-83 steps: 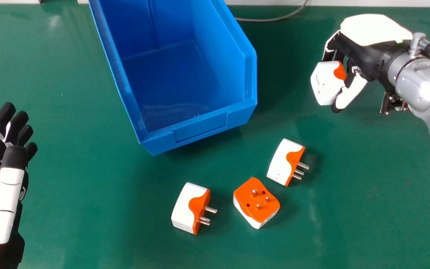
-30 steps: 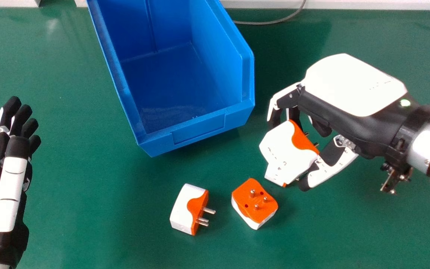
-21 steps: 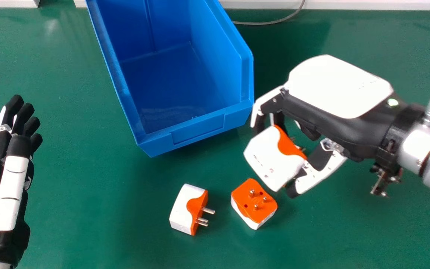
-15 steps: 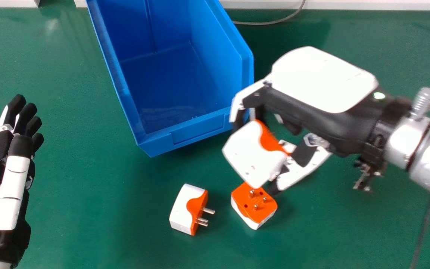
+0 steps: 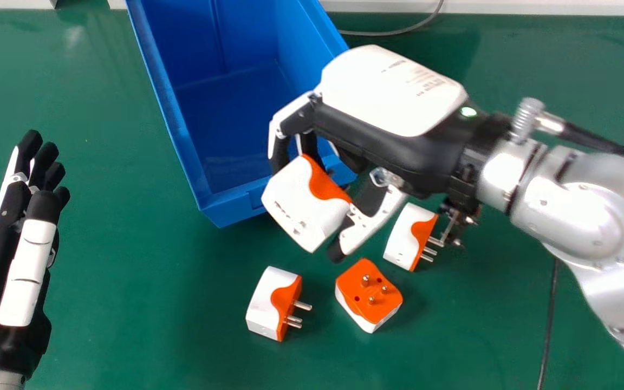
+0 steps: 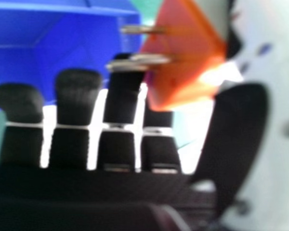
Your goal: Pick all objects and put in blue box
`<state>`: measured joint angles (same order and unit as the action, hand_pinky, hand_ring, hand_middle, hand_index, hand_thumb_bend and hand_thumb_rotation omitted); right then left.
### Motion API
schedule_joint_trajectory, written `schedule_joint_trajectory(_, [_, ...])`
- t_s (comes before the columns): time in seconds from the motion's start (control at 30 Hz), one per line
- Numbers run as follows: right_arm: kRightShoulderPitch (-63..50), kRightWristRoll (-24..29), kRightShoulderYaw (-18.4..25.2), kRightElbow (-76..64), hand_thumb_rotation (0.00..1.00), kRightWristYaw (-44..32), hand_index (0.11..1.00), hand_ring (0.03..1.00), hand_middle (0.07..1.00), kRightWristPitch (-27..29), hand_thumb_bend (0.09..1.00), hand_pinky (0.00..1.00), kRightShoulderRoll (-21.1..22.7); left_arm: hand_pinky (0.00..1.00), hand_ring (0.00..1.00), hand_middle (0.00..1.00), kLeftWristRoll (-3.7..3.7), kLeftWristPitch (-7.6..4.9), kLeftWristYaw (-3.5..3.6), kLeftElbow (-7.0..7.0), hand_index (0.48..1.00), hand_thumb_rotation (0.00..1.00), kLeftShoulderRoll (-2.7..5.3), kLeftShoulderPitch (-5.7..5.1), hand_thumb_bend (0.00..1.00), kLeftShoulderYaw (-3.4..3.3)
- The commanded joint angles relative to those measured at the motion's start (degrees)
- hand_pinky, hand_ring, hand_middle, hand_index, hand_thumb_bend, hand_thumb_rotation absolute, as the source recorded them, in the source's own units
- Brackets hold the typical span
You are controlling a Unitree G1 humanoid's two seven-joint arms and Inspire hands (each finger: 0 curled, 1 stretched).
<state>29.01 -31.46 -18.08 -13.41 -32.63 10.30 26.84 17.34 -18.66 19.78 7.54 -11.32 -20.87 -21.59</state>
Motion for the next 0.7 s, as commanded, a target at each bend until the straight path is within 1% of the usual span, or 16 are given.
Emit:
schedule_joint_trajectory(0.0, [3.0, -0.6, -0.5, 1.2, 0.14, 1.8, 0.472, 0.239, 0.298, -0.3, 0.477, 0.19, -1.8, 0.99, 0.99, 0.99, -0.46, -0.51, -0.33, 0.98, 0.992, 0.92, -0.52, 0.09, 0.76, 0.03])
schedule_joint_trajectory(0.07, [4.0, -1.4, -1.1, 2.9, 0.14, 2.6, 0.474, 0.250, 0.312, -1.0, 0.477, 0.20, -3.4, 0.99, 0.98, 0.99, -0.32, -0.14, -0.31, 1.11, 0.987, 0.92, -0.68, 0.10, 0.76, 0.11])
schedule_joint_trajectory(0.13, [5.0, -2.2, -1.6, 4.5, 0.14, 3.5, 0.474, 0.246, 0.312, -1.6, 0.477, 0.20, -4.9, 0.99, 0.98, 0.98, -0.10, -0.19, 0.06, 0.77, 0.985, 0.92, -0.94, 0.22, 0.76, 0.16])
schedule_joint_trajectory(0.2, [5.9, -2.8, -2.0, 6.1, 0.14, 4.5, 0.475, 0.250, 0.320, -2.3, 0.477, 0.20, -6.3, 0.99, 0.98, 0.98, -0.16, -0.32, 0.09, 0.54, 0.984, 0.92, -1.08, 0.37, 0.76, 0.19])
schedule_joint_trajectory(0.27, [7.3, -3.4, -2.5, 7.9, 0.14, 4.8, 0.475, 0.252, 0.324, -3.4, 0.477, 0.20, -7.8, 0.99, 0.98, 0.98, -0.22, -0.50, -0.08, 0.60, 0.984, 0.93, -0.99, 0.47, 0.76, 0.28])
schedule_joint_trajectory(0.33, [8.7, -4.1, -3.0, 10.1, 0.14, 5.7, 0.476, 0.257, 0.332, -4.0, 0.477, 0.20, -9.1, 0.99, 0.98, 0.98, -0.31, -0.65, -0.01, 0.65, 0.983, 0.93, -1.07, 0.51, 0.76, 0.35])
schedule_joint_trajectory(0.43, [11.0, -4.4, -3.4, 13.9, 0.14, 7.9, 0.476, 0.250, 0.330, -4.0, 0.477, 0.19, -11.2, 0.99, 0.98, 0.98, -0.21, -0.48, 0.19, 0.52, 0.979, 0.93, -1.30, 0.59, 0.76, 0.37])
schedule_joint_trajectory(0.5, [12.4, -5.0, -3.7, 16.2, 0.14, 9.1, 0.476, 0.241, 0.320, -4.0, 0.477, 0.18, -12.1, 0.99, 0.98, 0.98, -0.16, -0.34, -0.04, 0.74, 0.978, 0.94, -1.12, 0.60, 0.75, 0.40])
schedule_joint_trajectory(0.57, [14.5, -5.8, -4.3, 19.2, 0.14, 10.0, 0.475, 0.231, 0.310, -4.8, 0.477, 0.17, -13.2, 0.98, 0.98, 0.98, -0.55, -0.24, -0.51, 0.98, 0.977, 0.94, -0.96, 0.57, 0.75, 0.45])
schedule_joint_trajectory(0.6, [15.8, -6.1, -4.5, 21.1, 0.14, 10.5, 0.474, 0.224, 0.303, -5.2, 0.477, 0.17, -13.9, 0.98, 0.98, 0.97, -0.59, -0.25, -0.45, 1.02, 0.974, 0.94, -1.05, 0.55, 0.75, 0.50])
schedule_joint_trajectory(0.67, [18.3, -6.9, -5.1, 24.8, 0.14, 11.7, 0.474, 0.223, 0.302, -5.7, 0.478, 0.16, -14.8, 0.98, 0.97, 0.97, -0.18, -0.20, -0.20, 1.08, 0.972, 0.94, -1.02, 0.49, 0.75, 0.55])
